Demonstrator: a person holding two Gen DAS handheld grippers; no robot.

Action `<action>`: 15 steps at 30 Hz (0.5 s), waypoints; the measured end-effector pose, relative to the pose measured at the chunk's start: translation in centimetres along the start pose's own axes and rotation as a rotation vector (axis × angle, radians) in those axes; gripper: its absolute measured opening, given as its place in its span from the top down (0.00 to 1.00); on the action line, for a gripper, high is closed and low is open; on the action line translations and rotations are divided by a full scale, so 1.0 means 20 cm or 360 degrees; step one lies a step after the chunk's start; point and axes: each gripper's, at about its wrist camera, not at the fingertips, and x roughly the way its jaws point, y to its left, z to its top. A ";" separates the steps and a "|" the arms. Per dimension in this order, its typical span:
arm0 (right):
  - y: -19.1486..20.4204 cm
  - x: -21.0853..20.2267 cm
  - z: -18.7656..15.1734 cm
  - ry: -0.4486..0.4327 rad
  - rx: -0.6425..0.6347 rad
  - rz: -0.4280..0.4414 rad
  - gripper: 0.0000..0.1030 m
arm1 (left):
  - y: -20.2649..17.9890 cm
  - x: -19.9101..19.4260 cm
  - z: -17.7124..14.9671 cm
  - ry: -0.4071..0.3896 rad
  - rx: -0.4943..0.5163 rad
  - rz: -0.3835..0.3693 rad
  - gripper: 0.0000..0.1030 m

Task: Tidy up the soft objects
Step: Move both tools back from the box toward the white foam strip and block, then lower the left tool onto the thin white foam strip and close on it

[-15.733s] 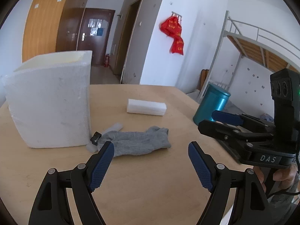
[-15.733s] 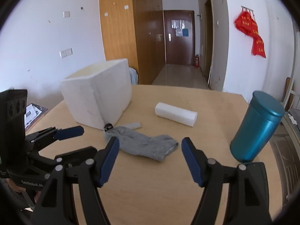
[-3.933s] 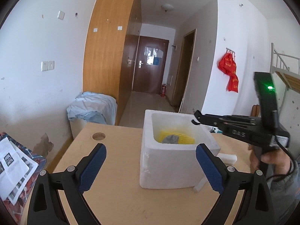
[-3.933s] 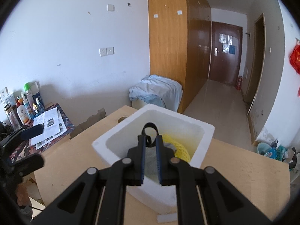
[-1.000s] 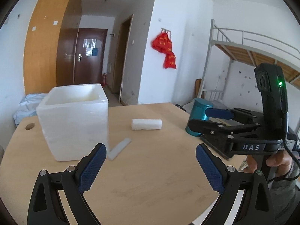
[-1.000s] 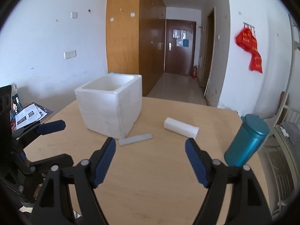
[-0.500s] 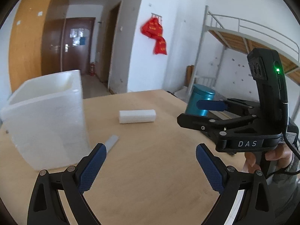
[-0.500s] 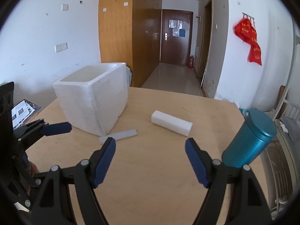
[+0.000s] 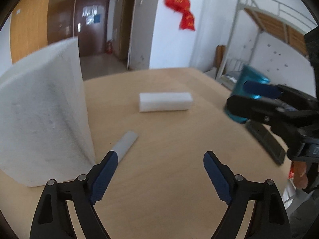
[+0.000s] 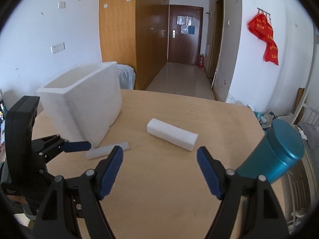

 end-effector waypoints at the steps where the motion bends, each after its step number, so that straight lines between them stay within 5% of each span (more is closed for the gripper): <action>1: -0.01 0.02 0.01 0.0008 0.0002 0.0006 0.22 | 0.01 0.03 0.01 0.0018 -0.0009 0.0004 0.16; 15: -0.02 0.21 0.08 0.0117 -0.0111 0.0022 0.22 | 0.11 0.19 0.00 0.0107 -0.0026 0.0061 0.16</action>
